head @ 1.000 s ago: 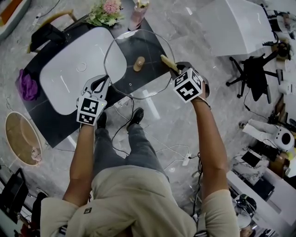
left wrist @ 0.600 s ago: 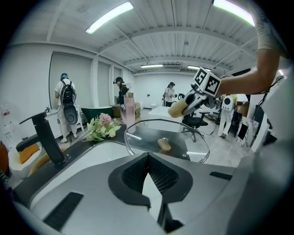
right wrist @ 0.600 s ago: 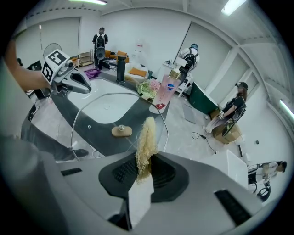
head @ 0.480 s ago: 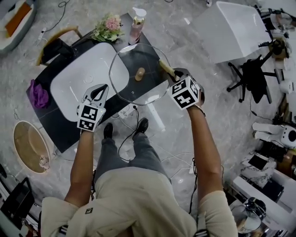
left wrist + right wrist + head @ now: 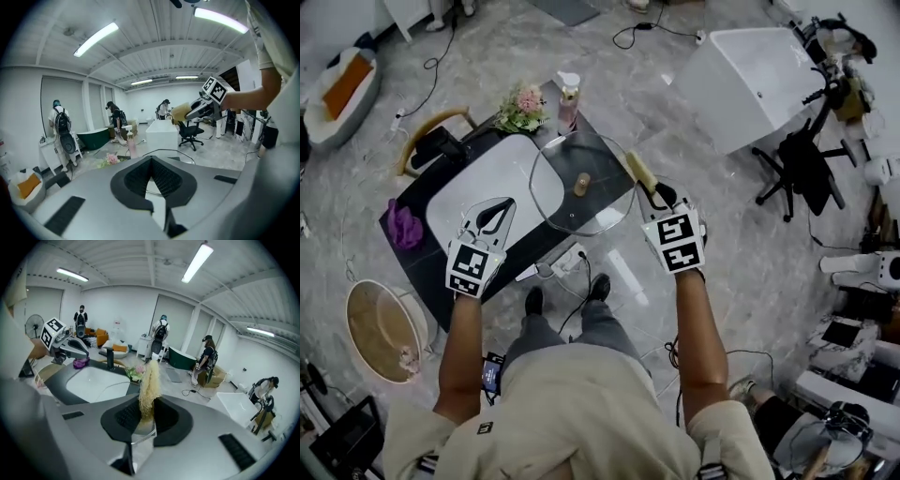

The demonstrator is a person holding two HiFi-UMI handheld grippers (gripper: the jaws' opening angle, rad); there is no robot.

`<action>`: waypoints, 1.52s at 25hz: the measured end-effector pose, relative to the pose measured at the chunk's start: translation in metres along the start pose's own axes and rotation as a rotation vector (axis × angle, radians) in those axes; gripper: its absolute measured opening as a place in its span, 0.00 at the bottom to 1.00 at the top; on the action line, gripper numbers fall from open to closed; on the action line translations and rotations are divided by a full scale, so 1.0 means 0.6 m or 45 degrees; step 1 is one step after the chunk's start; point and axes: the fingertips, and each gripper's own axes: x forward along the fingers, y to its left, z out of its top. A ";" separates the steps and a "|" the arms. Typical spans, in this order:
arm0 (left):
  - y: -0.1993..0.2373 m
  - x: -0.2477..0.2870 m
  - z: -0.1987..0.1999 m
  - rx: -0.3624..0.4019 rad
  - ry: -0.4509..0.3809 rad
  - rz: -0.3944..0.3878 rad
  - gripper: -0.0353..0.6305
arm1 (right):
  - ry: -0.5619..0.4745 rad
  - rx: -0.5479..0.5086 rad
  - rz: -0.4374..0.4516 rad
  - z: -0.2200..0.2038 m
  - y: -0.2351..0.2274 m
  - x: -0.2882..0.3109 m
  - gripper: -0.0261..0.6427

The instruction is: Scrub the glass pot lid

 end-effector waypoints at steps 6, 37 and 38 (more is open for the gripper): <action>-0.003 -0.069 0.107 0.022 -0.139 -0.052 0.07 | -0.288 0.167 -0.075 0.078 0.002 -0.135 0.12; 0.017 -0.298 0.179 0.033 -0.334 -0.079 0.07 | -0.557 0.096 -0.150 0.209 0.134 -0.336 0.11; 0.015 -0.298 0.179 0.010 -0.338 -0.085 0.08 | -0.554 0.094 -0.152 0.209 0.135 -0.337 0.11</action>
